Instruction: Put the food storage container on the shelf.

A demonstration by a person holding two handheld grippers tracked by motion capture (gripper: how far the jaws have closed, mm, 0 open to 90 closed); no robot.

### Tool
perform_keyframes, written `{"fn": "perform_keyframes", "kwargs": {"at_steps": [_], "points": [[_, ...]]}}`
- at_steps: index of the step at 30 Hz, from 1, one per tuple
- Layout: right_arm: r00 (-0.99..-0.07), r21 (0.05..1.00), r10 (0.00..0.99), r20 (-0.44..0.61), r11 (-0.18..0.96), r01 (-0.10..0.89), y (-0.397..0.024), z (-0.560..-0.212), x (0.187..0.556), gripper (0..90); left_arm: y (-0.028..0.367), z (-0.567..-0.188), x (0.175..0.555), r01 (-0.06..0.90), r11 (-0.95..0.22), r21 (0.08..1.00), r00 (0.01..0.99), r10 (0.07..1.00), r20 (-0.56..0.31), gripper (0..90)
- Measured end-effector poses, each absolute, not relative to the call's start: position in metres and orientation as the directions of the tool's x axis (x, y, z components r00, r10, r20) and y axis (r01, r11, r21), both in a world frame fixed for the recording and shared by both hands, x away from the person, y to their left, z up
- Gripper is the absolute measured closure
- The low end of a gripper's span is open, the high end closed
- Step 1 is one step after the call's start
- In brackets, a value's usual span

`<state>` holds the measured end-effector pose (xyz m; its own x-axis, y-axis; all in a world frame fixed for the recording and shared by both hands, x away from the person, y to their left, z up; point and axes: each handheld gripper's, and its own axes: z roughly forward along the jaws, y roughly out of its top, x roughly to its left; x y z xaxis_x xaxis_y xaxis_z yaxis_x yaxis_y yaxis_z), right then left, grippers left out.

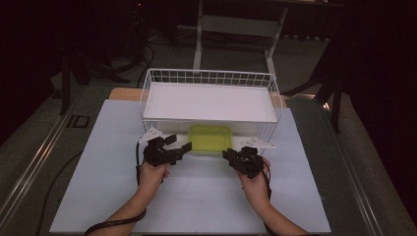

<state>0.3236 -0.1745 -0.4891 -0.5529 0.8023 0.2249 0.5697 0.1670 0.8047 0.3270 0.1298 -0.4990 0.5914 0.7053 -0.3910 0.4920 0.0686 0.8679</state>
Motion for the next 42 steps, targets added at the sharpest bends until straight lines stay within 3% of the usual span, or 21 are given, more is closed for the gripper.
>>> {"fn": "perform_keyframes", "kwargs": {"at_steps": [1, 4, 6, 15, 42], "points": [[-0.555, 0.802, 0.803, 0.217, 0.177, 0.57, -0.172, -0.491, 0.322, 88.8, 0.13, -0.498, 0.322, 0.492, 0.065, 0.868, 0.596, 0.702, -0.391, 18.3], [-0.563, 0.795, 0.799, 0.211, 0.195, 0.575, -0.165, -0.495, 0.32, 89.9, 0.13, -0.496, 0.307, 0.49, 0.042, 0.871, 0.617, 0.689, -0.381, 11.1], [-0.562, 0.782, 0.793, 0.234, 0.19, 0.594, -0.16, -0.498, 0.321, 89.9, 0.13, -0.496, 0.299, 0.484, 0.015, 0.875, 0.631, 0.687, -0.361, 0.8], [-0.57, 0.755, 0.788, 0.231, 0.225, 0.616, -0.135, -0.517, 0.333, 90.0, 0.135, -0.512, 0.27, 0.455, -0.048, 0.889, 0.648, 0.703, -0.293, 0.9], [-0.482, 0.764, 0.852, 0.205, 0.169, 0.623, -0.116, -0.53, 0.38, 89.9, 0.138, -0.521, 0.267, 0.431, -0.082, 0.899, 0.639, 0.731, -0.24, 0.9]]}}
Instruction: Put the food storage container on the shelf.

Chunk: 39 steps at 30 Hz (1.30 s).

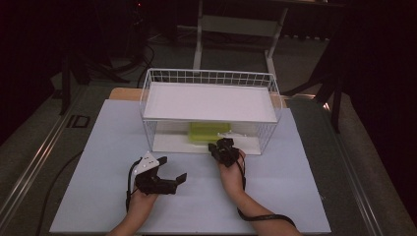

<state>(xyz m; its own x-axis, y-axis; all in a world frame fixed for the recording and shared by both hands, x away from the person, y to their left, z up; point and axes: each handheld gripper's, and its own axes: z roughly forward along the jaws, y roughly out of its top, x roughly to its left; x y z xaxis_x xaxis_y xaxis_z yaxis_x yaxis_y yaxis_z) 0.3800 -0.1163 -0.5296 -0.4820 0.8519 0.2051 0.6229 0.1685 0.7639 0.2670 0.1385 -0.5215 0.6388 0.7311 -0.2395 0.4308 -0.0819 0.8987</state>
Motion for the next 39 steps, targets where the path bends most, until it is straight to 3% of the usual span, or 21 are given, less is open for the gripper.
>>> {"fn": "perform_keyframes", "kwargs": {"at_steps": [14, 33, 39], "points": [[-0.433, 0.749, 0.867, 0.246, 0.113, 0.652, -0.115, -0.529, 0.401, 89.8, 0.143, -0.524, 0.268, 0.444, -0.069, 0.893, 0.619, 0.744, -0.251, 0.9], [-0.521, 0.762, 0.823, 0.225, 0.185, 0.621, -0.125, -0.518, 0.37, 85.7, 0.14, -0.524, 0.27, 0.442, -0.067, 0.894, 0.637, 0.725, -0.261, 0.9], [-0.549, 0.77, 0.802, 0.235, 0.191, 0.608, -0.134, -0.514, 0.355, 73.9, 0.135, -0.521, 0.268, 0.415, -0.076, 0.907, 0.668, 0.702, -0.247, 0.9]]}}
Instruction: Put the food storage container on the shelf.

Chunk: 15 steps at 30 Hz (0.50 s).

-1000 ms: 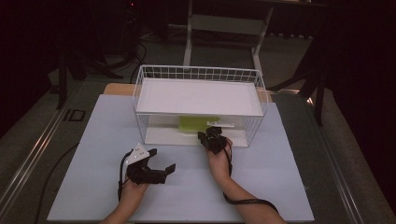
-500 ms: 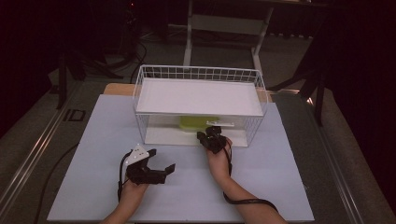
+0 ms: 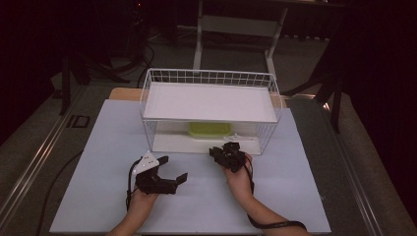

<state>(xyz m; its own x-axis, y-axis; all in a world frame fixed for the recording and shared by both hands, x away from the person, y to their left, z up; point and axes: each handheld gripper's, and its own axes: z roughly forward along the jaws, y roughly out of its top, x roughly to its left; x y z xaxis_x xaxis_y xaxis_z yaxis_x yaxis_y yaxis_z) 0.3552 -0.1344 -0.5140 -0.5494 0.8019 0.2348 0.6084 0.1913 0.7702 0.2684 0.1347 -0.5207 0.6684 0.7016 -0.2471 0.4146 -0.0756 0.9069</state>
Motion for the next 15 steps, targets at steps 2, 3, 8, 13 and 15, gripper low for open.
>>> {"fn": "perform_keyframes", "kwargs": {"at_steps": [2, 3, 8, 13, 15], "points": [[-0.553, 0.776, 0.801, 0.228, 0.194, 0.6, -0.137, -0.512, 0.351, 71.1, 0.132, -0.52, 0.269, 0.409, -0.086, 0.908, 0.679, 0.694, -0.24, 0.9], [-0.553, 0.776, 0.801, 0.228, 0.194, 0.6, -0.137, -0.512, 0.351, 71.1, 0.132, -0.52, 0.269, 0.409, -0.086, 0.908, 0.679, 0.694, -0.24, 0.9], [-0.583, 0.798, 0.783, 0.218, 0.201, 0.568, -0.143, -0.504, 0.343, 46.8, 0.13, -0.515, 0.27, 0.406, -0.104, 0.908, 0.688, 0.689, -0.228, 0.9], [-0.617, 0.811, 0.754, 0.225, 0.206, 0.548, -0.148, -0.501, 0.337, 26.6, 0.132, -0.51, 0.272, 0.407, -0.095, 0.909, 0.688, 0.687, -0.236, 0.9], [-0.636, 0.813, 0.732, 0.245, 0.202, 0.546, -0.151, -0.499, 0.334, 21.3, 0.134, -0.507, 0.271, 0.396, -0.091, 0.914, 0.699, 0.676, -0.236, 0.9]]}}
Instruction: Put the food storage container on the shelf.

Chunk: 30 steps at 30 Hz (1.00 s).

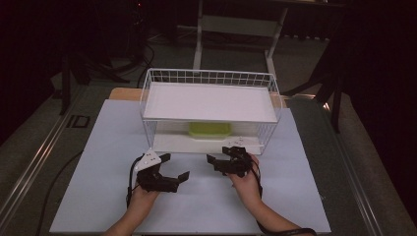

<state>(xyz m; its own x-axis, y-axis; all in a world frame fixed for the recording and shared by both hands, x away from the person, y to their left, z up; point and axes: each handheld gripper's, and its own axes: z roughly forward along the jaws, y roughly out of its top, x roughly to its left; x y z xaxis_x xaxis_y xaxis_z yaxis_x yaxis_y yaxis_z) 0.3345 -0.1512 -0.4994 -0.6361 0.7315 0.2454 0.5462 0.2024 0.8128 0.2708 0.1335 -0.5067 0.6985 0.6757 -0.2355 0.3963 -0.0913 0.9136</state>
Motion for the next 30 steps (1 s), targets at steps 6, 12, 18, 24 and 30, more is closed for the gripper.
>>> {"fn": "perform_keyframes", "kwargs": {"at_steps": [6, 12, 18, 24, 30], "points": [[-0.685, 0.828, 0.696, 0.213, 0.244, 0.505, -0.157, -0.493, 0.32, 15.7, 0.136, -0.498, 0.265, 0.362, -0.114, 0.925, 0.739, 0.64, -0.21, 0.9], [-0.713, 0.836, 0.672, 0.202, 0.261, 0.483, -0.169, -0.487, 0.307, 14.5, 0.139, -0.495, 0.259, 0.362, -0.128, 0.923, 0.752, 0.625, -0.209, 0.9], [-0.726, 0.845, 0.66, 0.194, 0.264, 0.466, -0.185, -0.484, 0.297, 14.5, 0.142, -0.492, 0.252, 0.349, -0.147, 0.925, 0.779, 0.595, -0.2, 0.9], [-0.734, 0.847, 0.657, 0.174, 0.28, 0.451, -0.196, -0.482, 0.288, 14.6, 0.145, -0.493, 0.244, 0.346, -0.157, 0.925, 0.779, 0.598, -0.19, 0.9], [-0.744, 0.849, 0.647, 0.165, 0.291, 0.442, -0.206, -0.484, 0.28, 14.6, 0.154, -0.494, 0.236, 0.346, -0.146, 0.927, 0.773, 0.605, -0.193, 0.9]]}}
